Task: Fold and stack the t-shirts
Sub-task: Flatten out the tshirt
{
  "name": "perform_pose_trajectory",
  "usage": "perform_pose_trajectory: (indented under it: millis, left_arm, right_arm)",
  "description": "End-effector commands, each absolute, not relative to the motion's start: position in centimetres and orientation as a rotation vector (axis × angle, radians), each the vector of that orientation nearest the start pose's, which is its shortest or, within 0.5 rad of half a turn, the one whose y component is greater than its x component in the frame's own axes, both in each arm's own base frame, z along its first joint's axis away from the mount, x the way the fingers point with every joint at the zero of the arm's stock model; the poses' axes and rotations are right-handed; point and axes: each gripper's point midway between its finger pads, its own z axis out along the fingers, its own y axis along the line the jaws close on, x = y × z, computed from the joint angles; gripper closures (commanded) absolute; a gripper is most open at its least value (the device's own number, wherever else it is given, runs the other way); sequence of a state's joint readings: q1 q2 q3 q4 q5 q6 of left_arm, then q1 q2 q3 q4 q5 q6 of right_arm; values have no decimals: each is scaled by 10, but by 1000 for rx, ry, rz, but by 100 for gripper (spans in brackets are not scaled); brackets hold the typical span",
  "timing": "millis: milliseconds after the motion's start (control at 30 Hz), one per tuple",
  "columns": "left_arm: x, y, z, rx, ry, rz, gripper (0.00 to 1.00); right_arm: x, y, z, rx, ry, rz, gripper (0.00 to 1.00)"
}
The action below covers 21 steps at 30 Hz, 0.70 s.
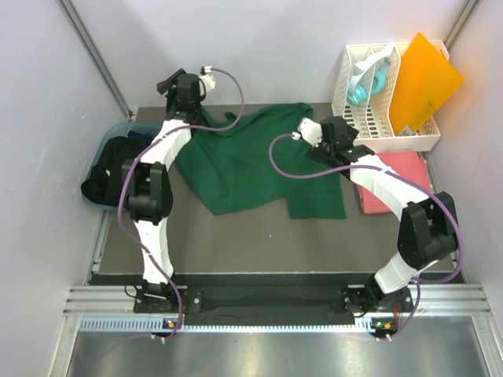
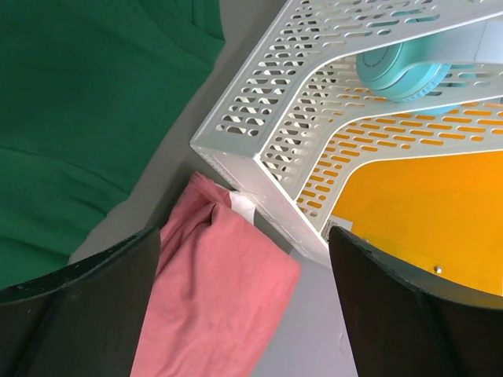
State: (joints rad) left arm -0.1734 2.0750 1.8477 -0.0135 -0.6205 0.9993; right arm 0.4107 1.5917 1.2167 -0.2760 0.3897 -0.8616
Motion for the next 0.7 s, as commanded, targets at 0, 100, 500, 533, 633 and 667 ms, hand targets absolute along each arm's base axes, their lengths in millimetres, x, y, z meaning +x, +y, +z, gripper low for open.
perform_pose_trajectory:
  millis: [0, 100, 500, 533, 633, 667]
  left_arm:
    - [597, 4, 287, 653, 1713, 1205, 12]
    - [571, -1, 270, 677, 1737, 1166, 5]
    - [421, -63, 211, 1187, 1962, 512, 11]
    - [407, -70, 198, 1231, 1987, 434, 11]
    - [375, -83, 174, 1270, 2029, 330, 12]
    - [361, -85, 157, 1313, 2065, 303, 14]
  right_arm:
    - [448, 102, 211, -1118, 1870, -641, 12]
    - [440, 100, 204, -1145, 1876, -627, 11]
    - [372, 107, 135, -1550, 1900, -468, 11]
    - [370, 108, 132, -1566, 1897, -464, 11]
    - [370, 113, 126, -1572, 1897, -454, 11]
    - [371, 116, 126, -1569, 1891, -453, 12]
